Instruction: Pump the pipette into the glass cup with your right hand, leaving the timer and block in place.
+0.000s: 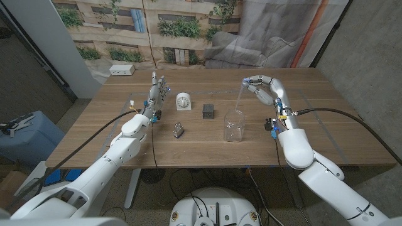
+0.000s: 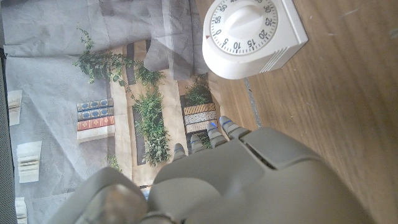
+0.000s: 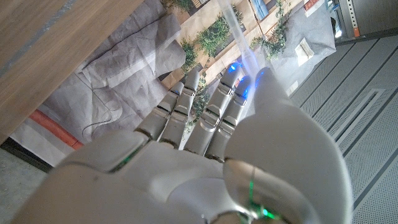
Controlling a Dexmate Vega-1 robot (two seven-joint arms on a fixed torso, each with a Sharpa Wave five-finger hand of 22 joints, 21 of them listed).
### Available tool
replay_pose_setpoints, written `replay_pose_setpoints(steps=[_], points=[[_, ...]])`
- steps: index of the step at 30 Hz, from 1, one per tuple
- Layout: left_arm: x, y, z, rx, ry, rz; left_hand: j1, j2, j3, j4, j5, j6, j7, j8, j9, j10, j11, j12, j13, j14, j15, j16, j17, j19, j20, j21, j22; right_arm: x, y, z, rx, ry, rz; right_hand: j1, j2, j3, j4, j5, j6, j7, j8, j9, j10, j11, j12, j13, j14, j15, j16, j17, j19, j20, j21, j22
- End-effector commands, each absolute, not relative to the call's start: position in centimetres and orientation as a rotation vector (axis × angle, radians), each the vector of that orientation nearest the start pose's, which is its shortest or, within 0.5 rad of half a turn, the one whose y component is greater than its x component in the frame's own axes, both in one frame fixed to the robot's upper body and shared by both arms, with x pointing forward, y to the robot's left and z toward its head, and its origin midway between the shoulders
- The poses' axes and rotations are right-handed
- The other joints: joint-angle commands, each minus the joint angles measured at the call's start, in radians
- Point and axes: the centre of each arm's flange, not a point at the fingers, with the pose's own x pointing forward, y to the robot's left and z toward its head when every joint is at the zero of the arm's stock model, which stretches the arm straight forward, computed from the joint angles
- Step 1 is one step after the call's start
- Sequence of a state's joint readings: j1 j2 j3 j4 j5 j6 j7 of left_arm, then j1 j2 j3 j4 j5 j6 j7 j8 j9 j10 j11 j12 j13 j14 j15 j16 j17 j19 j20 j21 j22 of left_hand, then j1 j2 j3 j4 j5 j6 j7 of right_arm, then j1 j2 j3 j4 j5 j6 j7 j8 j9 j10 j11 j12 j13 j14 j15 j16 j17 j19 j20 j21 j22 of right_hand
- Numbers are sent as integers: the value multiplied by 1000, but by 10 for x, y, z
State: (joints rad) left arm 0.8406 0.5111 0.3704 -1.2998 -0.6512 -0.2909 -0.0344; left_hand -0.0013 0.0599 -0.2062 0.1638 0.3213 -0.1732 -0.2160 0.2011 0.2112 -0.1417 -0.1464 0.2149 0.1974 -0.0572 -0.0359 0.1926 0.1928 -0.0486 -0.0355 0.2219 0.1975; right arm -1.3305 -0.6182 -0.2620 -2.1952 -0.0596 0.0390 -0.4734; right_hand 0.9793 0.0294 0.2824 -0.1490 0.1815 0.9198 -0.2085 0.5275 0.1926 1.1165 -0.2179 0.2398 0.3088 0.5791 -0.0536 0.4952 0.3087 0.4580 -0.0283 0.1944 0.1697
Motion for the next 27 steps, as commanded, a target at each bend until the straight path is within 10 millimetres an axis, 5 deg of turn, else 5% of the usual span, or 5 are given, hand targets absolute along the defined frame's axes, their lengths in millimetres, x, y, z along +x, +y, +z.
replay_pose_setpoints(steps=[1,27], points=[[653,290,-28,-41,-593,-210,-1,44,-7,0,7,-3,-6,6,2,-2,-3,4,5,-10,-115,6,6,-6,-90,5,2,463,-201,21,-403,-965,-12,-5,5,-5,0,5,1,5,0,3,0,1,1,4,0,-146,5,5,-3,4,3,4],[653,290,-28,-41,-593,-210,-1,44,-7,0,7,-3,-6,6,2,-1,-2,5,5,-9,-114,6,6,-7,-89,5,2,502,-203,47,-433,-944,-18,-5,6,-6,-3,6,-2,7,-4,3,-3,2,-1,5,-2,-147,3,5,-2,5,3,4]])
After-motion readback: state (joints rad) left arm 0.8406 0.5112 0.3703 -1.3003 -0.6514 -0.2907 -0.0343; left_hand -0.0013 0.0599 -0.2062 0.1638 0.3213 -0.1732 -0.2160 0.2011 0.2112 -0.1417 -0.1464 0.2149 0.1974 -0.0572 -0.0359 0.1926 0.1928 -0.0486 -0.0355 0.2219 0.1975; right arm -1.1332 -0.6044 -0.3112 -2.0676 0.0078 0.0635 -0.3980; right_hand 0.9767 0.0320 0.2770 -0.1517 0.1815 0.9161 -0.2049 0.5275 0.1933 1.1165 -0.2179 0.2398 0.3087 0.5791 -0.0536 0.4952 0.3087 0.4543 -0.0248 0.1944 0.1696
